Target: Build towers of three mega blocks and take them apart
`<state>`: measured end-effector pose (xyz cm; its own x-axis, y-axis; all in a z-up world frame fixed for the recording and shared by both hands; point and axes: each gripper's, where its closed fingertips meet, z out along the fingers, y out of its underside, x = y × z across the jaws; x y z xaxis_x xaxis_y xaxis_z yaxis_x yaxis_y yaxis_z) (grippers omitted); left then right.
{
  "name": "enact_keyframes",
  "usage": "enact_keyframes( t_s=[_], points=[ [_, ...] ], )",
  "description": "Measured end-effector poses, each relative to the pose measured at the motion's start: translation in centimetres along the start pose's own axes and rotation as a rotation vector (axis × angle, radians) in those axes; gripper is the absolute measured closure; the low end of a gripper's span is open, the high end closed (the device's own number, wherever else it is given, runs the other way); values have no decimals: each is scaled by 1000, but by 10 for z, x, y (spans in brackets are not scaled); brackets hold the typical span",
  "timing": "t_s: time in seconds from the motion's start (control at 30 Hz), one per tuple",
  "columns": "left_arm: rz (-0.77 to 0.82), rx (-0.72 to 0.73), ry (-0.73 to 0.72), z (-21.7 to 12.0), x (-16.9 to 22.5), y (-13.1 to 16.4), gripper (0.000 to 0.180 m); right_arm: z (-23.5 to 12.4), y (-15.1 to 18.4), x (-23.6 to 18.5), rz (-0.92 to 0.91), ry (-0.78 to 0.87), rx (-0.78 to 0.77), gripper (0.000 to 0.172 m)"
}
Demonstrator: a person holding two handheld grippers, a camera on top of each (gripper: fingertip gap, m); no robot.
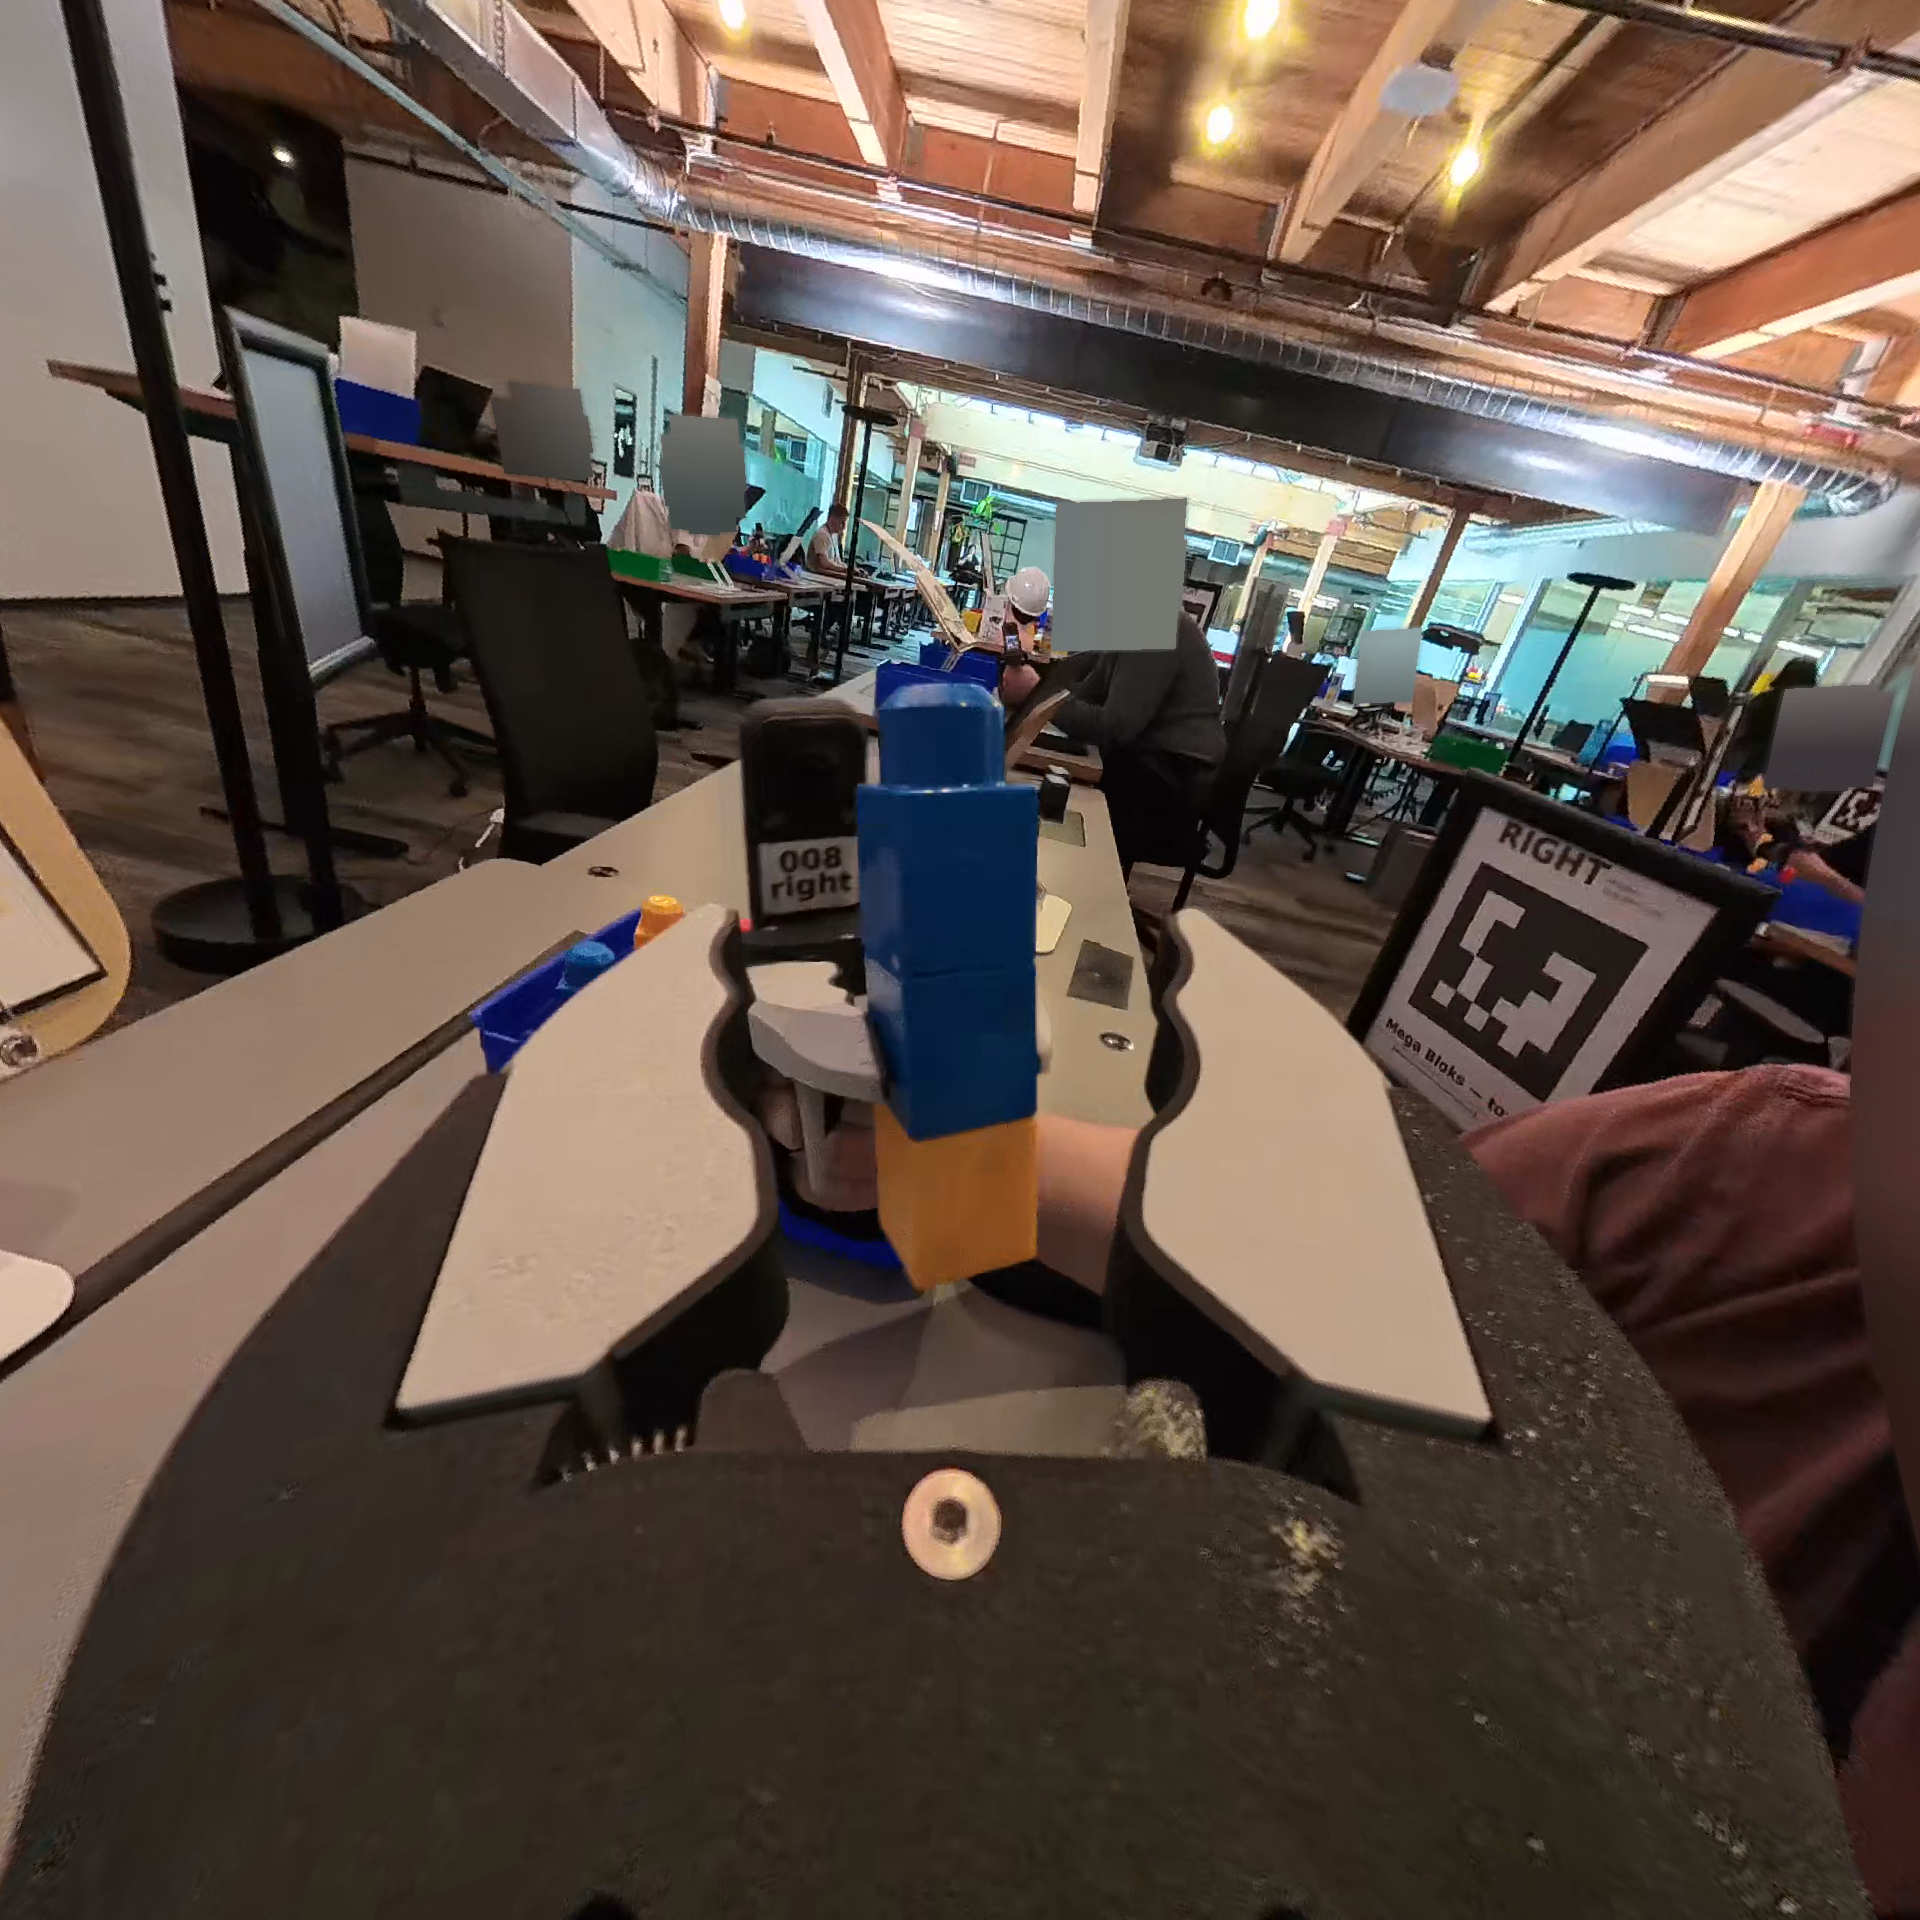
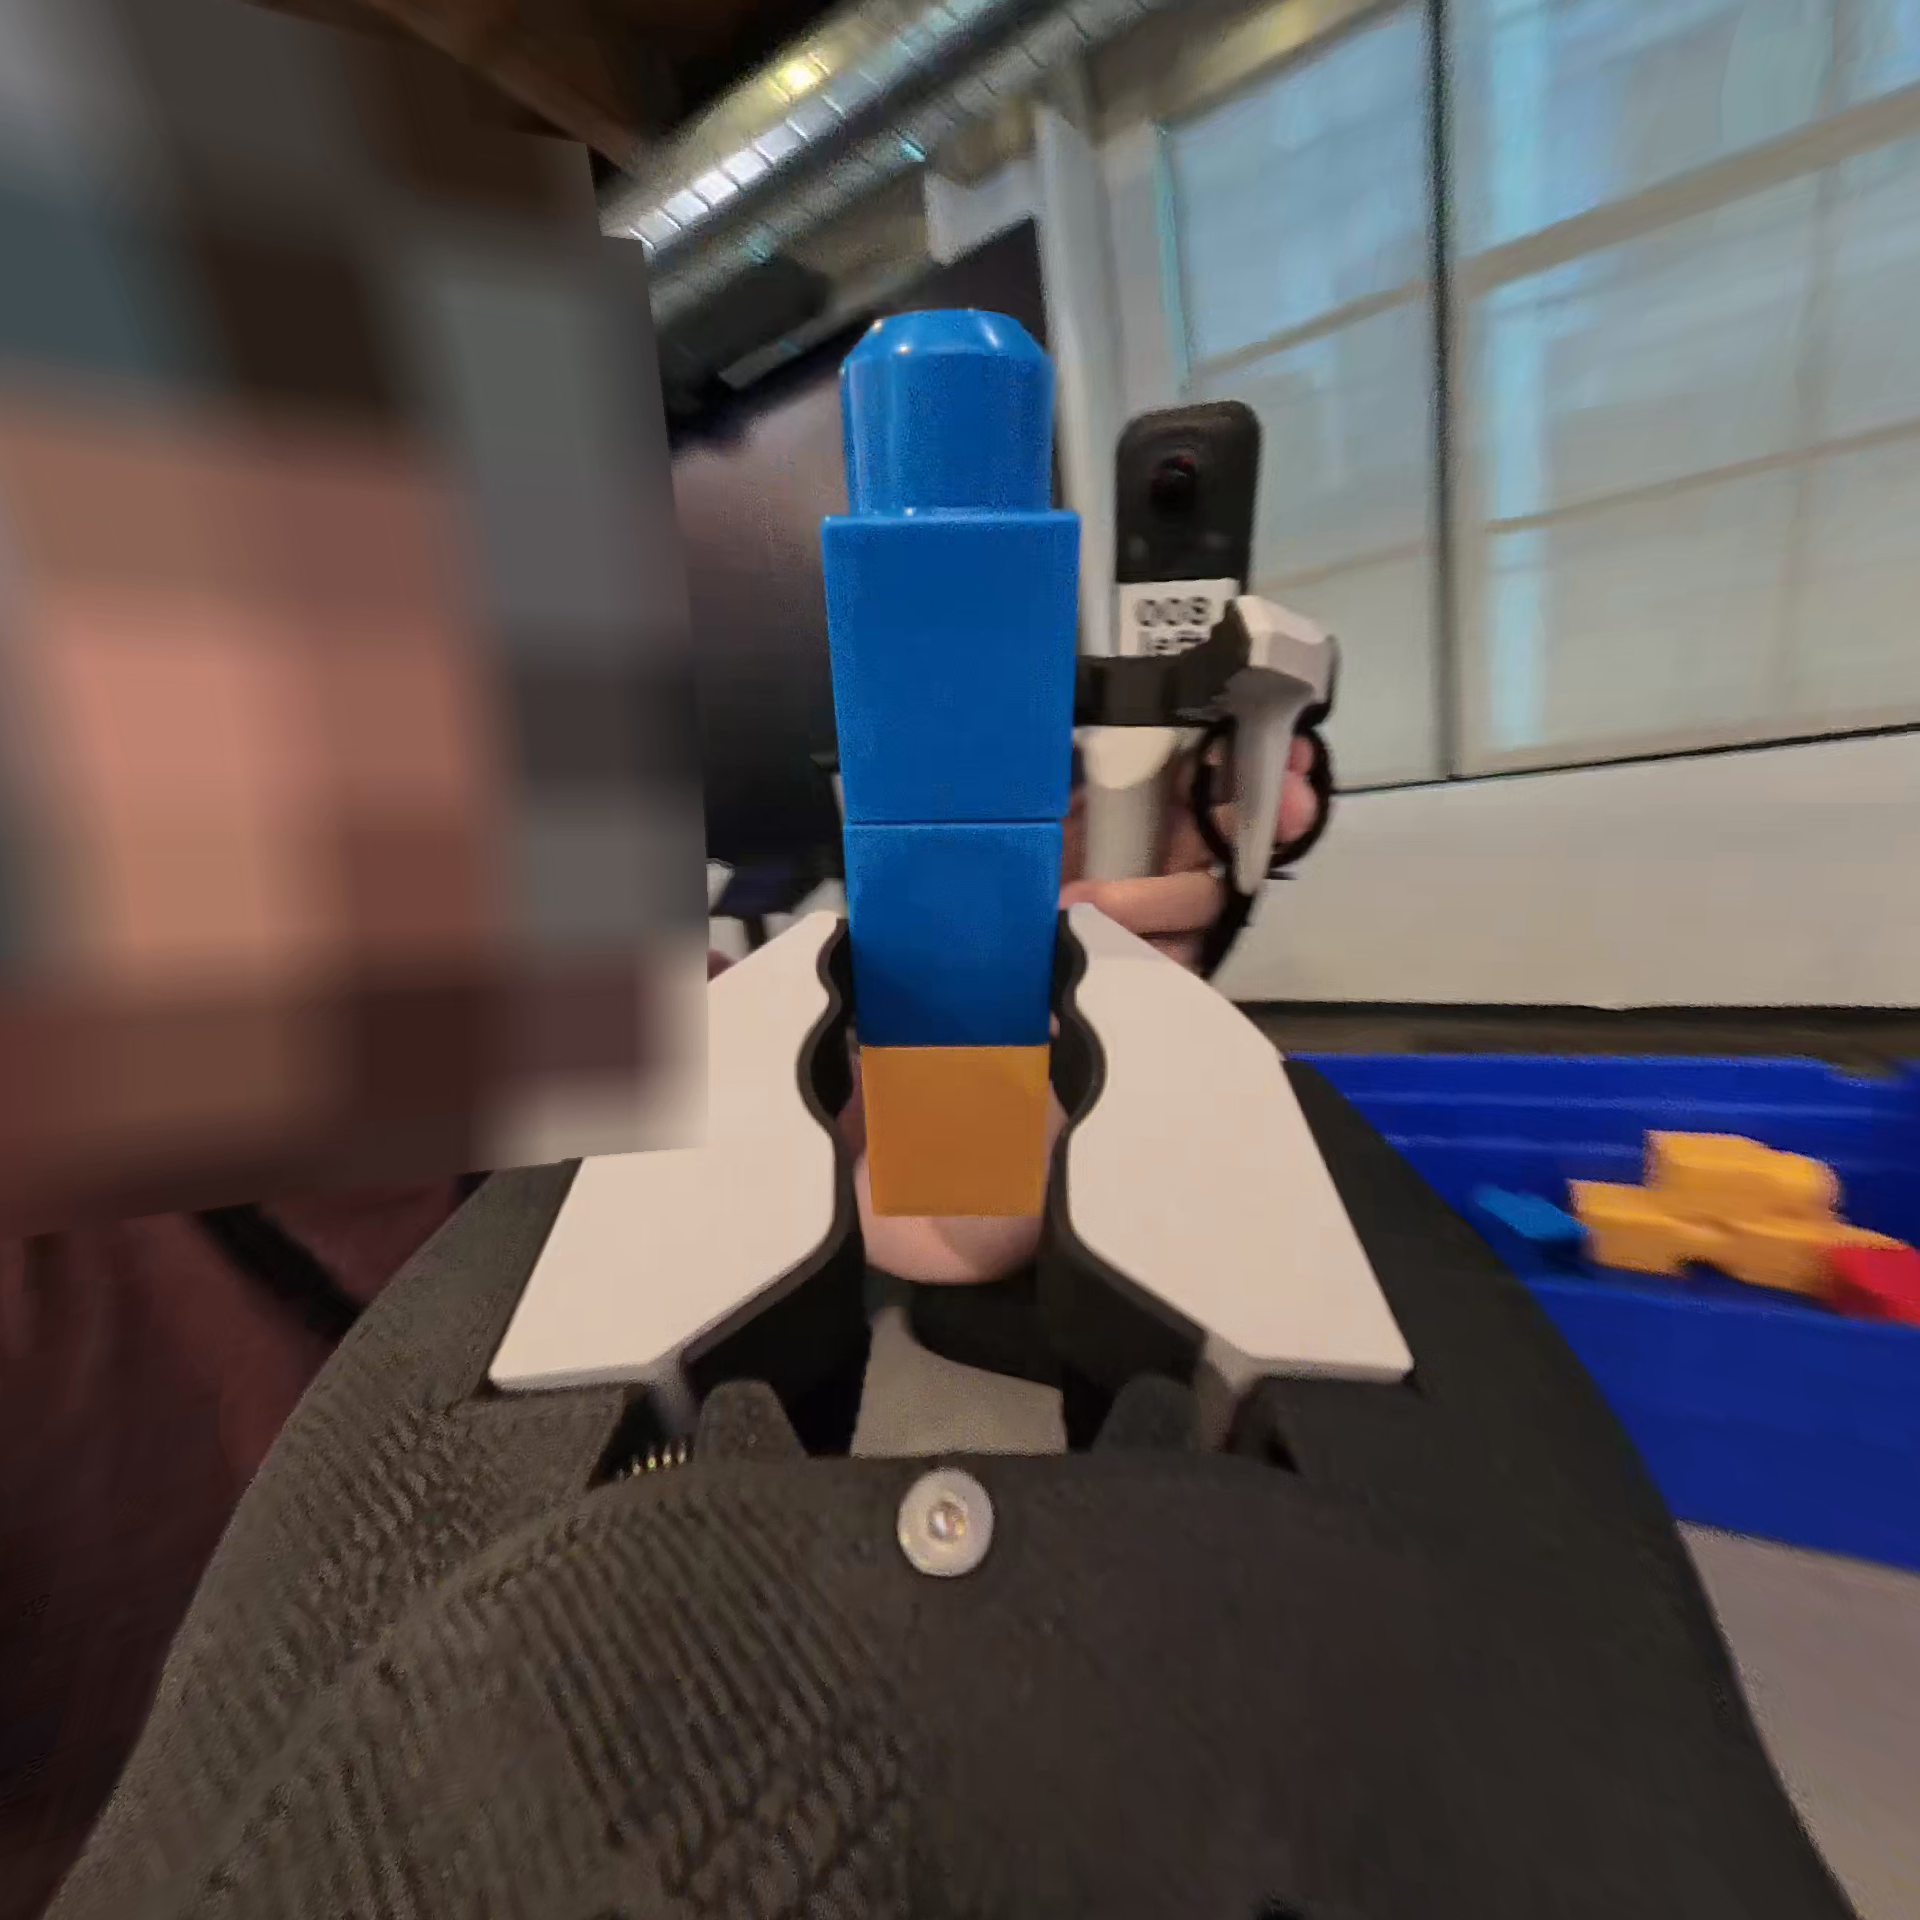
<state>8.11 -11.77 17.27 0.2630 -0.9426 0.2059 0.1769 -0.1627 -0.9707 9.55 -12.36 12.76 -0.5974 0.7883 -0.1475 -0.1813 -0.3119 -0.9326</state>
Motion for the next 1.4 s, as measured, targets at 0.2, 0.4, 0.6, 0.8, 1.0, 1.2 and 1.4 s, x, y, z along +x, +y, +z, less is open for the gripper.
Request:
enact_keyframes(
  t_s=[0.2,0.4,0.6,0.8,1.0,1.2,1.4],
  points=[
    [44,-44,-29,7,-9,12,104,-1,12,24,-124,227,-146,136],
    [36,-93,-52,12,-21,25,134,2,29,34,-142,292,-244,136],
    [-2,-86,-1,8,-22,25,144,3,26,35,-156,289,-206,136],
    [-13,-104,-3,7,-26,29,143,3,33,40,-173,319,-241,136],
    [5,-115,0,7,-26,30,143,2,35,41,-173,326,-258,137],
    [49,-169,-26,5,-28,36,144,5,41,43,-99,311,-261,136],
    [0,-149,-34,5,-33,35,144,2,39,44,-55,287,-231,136]
  ],
)
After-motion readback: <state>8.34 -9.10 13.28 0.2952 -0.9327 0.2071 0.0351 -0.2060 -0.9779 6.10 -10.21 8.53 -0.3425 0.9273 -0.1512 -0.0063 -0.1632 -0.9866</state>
